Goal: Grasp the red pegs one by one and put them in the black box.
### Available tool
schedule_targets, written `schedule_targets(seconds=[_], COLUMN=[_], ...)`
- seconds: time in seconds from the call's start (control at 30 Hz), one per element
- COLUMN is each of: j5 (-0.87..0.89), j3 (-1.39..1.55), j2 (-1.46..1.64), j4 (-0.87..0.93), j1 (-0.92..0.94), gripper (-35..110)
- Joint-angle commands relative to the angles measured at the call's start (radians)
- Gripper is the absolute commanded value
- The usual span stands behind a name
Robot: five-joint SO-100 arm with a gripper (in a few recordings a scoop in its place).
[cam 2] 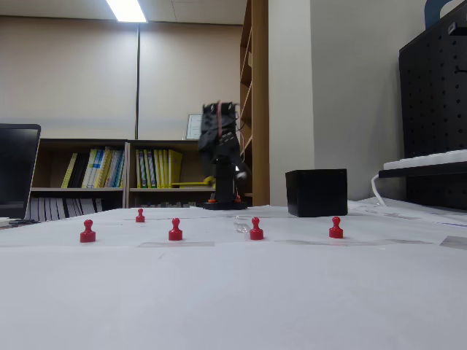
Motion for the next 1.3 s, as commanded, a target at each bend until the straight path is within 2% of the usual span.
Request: schedule_targets(seconds=[0.0, 0.23, 0.57, 1.27], j5=[0.002, 0.023, 0.018, 0.003], j3=[-0.035, -0.202, -0.104, 0.166], j2=[0.051, 0.186, 0.462, 0.718], j4=[-0.230, -0.609, -0.808, -0.830], j1=[0.086, 0.209, 0.221, 0.242], gripper=[22, 19, 17, 15])
